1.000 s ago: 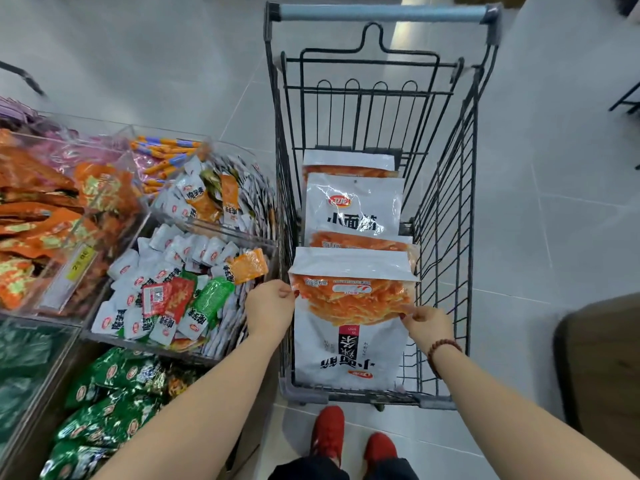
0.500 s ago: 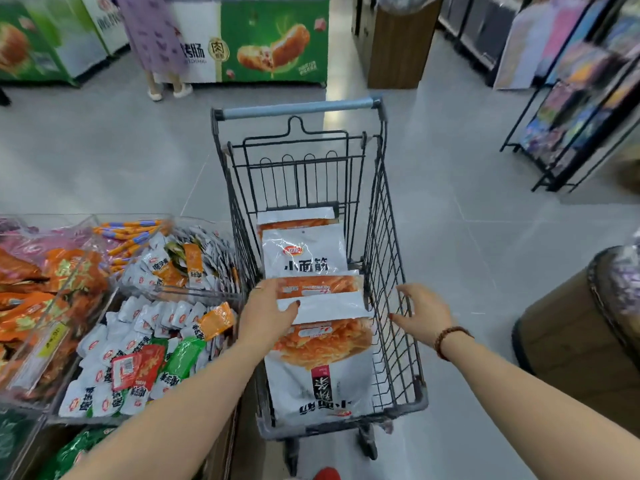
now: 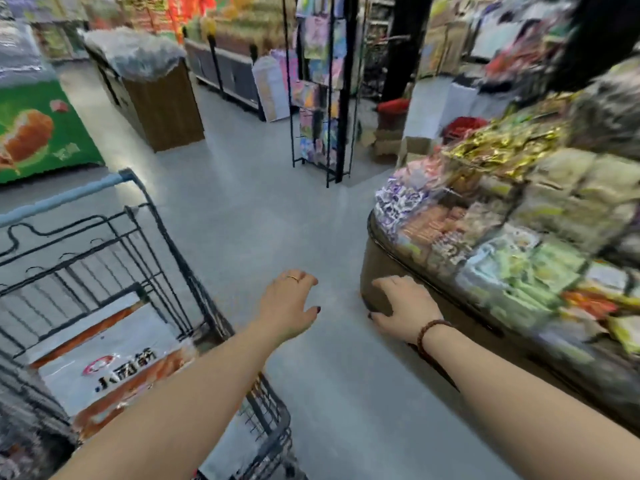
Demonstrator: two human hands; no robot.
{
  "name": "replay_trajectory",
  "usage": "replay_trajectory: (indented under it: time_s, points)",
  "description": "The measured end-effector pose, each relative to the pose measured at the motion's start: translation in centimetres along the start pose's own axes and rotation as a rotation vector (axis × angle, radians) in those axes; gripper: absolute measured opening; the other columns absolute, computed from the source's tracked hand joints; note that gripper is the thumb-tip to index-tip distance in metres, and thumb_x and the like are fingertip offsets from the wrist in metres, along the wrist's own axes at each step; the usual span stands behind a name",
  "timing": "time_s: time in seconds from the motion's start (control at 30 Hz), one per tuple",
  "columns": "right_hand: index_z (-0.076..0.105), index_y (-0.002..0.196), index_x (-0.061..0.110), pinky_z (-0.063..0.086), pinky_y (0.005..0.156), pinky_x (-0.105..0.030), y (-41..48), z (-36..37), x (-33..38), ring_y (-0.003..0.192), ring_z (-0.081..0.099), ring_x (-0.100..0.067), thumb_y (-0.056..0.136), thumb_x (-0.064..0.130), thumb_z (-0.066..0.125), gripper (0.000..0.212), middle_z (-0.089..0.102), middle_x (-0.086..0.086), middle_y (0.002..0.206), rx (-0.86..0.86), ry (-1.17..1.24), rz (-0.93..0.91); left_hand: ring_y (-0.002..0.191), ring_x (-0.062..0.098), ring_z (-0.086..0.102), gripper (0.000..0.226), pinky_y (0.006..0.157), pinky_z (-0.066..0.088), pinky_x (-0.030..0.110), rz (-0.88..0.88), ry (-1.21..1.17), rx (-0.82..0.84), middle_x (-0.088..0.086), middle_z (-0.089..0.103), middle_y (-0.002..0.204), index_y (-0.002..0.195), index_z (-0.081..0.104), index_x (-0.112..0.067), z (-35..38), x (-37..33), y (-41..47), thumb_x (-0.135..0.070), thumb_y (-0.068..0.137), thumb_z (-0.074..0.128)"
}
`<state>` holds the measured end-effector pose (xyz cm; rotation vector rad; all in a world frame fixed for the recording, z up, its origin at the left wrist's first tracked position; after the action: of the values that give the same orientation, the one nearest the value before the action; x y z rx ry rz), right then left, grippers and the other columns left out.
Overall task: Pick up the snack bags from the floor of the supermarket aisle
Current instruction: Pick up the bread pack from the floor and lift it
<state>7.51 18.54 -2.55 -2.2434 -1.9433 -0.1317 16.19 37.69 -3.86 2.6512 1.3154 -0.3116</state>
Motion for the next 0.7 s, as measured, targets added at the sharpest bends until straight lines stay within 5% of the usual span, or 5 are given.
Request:
replay_trajectory:
  time_s: [0.37,0.47,0.7]
  points:
    - [0.034,0.142,0.023,0.032,0.110,-0.038,-14.2,-4.4,-25.3,0.136,0.032,-0.024,0.087,0.049,0.055,0.064,0.039,-0.001,0.145,-0.083,0.002,0.451,0.124,0.024,0.042,0.052,0.096,0.043,0.036,0.532,0.067,0.063,0.002,0.049,0.131,0.131,0.048,-0.019,6.3,-28.2,9.8,-0.043,0.086,0.060]
    - [0.039,0.138,0.023,0.040,0.101,-0.036,-19.1,-5.5,-31.6,0.127,0.042,-0.022,0.088,0.047,0.055,0.058,0.047,-0.001,0.138,-0.105,0.000,0.584,0.129,0.024,0.039,0.054,0.102,0.041,0.038,0.645,0.043,0.096,0.003,0.045,0.137,0.136,0.045,-0.019,8.4,-36.6,10.7,-0.041,0.088,0.058]
    - [0.038,0.139,0.024,0.042,0.100,-0.038,-35.5,-5.1,-39.8,0.124,0.045,-0.023,0.085,0.050,0.057,0.063,0.049,-0.001,0.133,-0.180,0.055,0.992,0.126,0.024,0.042,0.052,0.095,0.045,0.037,1.002,0.041,0.217,0.003,0.047,0.134,0.133,0.046,-0.020,14.0,-54.0,8.0,-0.038,0.086,0.059]
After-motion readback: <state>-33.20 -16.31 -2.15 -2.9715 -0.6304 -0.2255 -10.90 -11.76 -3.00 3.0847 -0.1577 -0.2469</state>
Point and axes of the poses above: each hand's wrist, its own y-axis towards the middle knuckle, its own z-axis out of the palm, x = y × z, the point moved 4 cm from there along y, towards the middle knuckle
